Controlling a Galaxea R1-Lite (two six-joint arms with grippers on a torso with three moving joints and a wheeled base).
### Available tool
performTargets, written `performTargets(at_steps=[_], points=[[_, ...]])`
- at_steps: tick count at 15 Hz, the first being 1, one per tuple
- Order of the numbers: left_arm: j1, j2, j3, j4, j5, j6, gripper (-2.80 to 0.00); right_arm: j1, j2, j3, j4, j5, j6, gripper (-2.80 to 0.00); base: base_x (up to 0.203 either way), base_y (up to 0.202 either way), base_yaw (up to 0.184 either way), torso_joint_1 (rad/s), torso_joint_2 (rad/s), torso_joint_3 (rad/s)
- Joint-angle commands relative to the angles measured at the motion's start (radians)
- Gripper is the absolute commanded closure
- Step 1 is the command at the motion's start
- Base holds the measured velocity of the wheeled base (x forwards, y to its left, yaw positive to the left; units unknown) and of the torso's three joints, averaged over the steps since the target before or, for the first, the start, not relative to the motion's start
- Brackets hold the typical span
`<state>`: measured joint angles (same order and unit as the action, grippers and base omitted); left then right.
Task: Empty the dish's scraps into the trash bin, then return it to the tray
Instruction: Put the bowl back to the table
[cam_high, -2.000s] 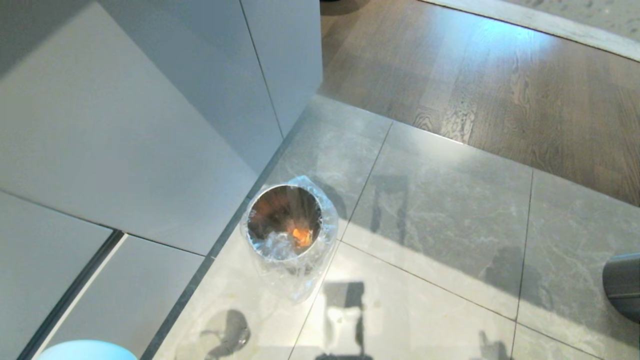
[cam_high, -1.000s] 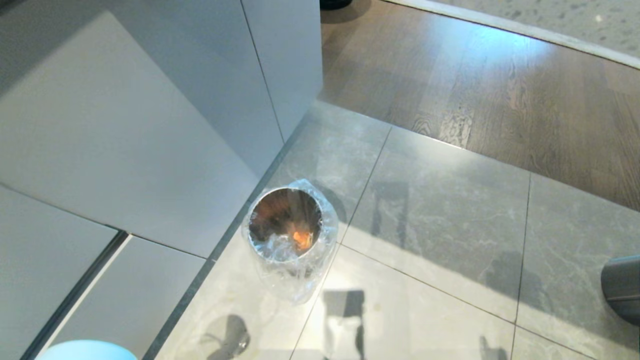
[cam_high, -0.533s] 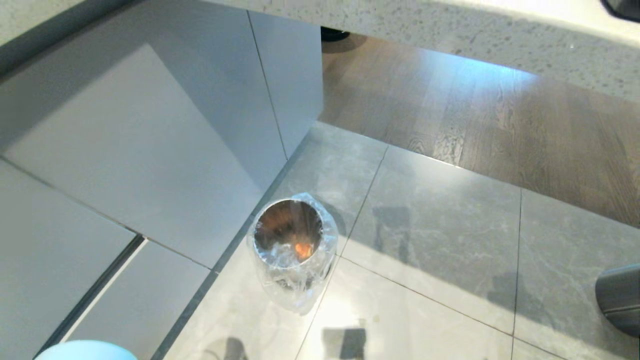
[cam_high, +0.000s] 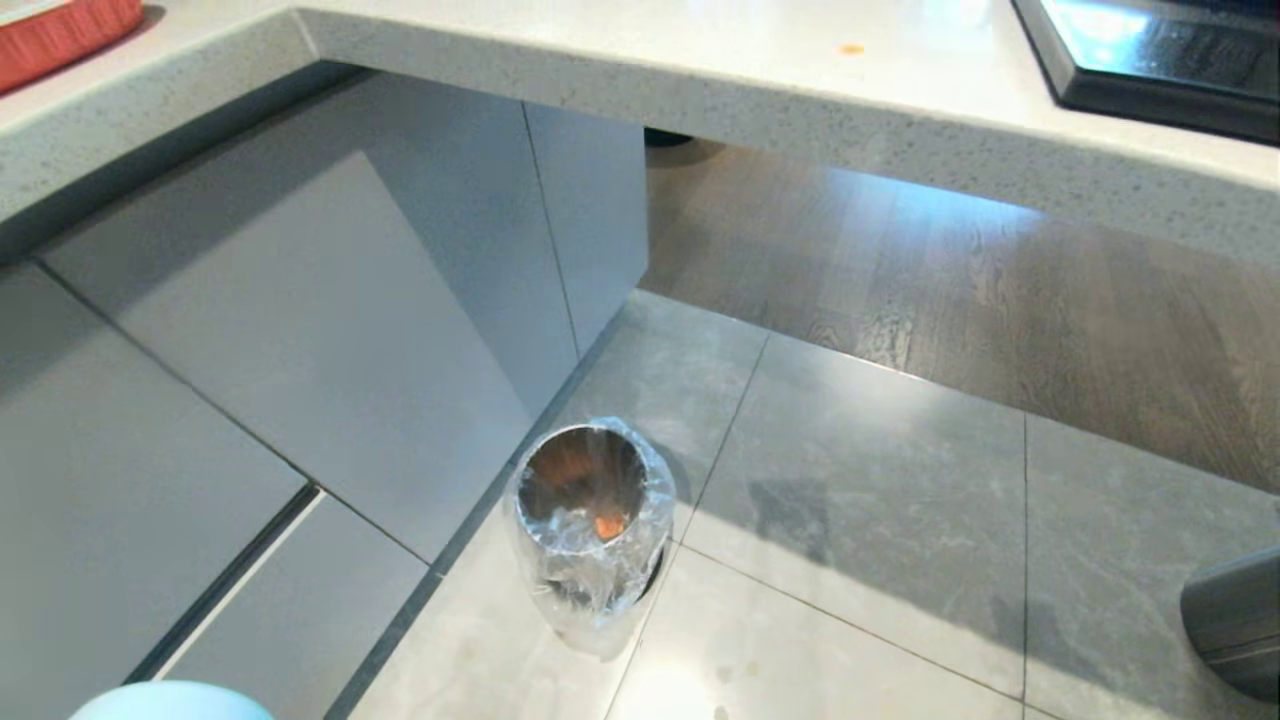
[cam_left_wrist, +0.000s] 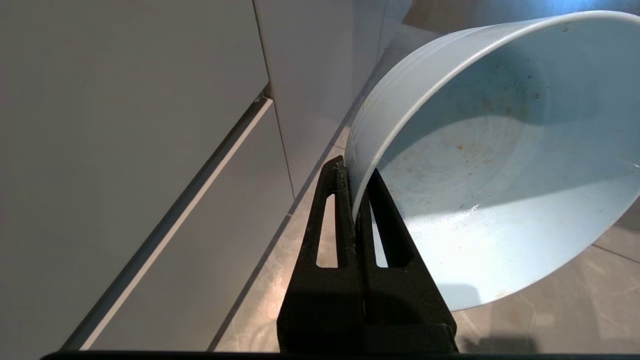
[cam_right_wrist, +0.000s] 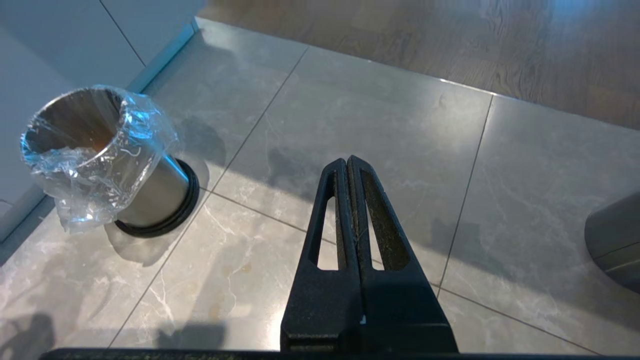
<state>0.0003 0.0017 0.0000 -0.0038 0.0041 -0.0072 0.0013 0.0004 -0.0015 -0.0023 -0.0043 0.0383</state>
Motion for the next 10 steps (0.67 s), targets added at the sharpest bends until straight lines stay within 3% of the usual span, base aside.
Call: performTargets(at_steps=[1, 10], points=[[0.0, 0.0, 0.0, -0.001, 0.0, 0.0, 0.0, 0.0, 0.0, 0.0, -0.001, 0.0, 0.0, 0.0, 0.0, 0.0, 0.0, -0.001, 0.01, 0.203], [0.0, 0.0, 0.0, -0.001, 0.0, -0.004, 0.0, 0.0, 0.0, 0.0, -0.001, 0.0, 0.0, 0.0, 0.0, 0.0, 0.0, 0.004, 0.0, 0.203]])
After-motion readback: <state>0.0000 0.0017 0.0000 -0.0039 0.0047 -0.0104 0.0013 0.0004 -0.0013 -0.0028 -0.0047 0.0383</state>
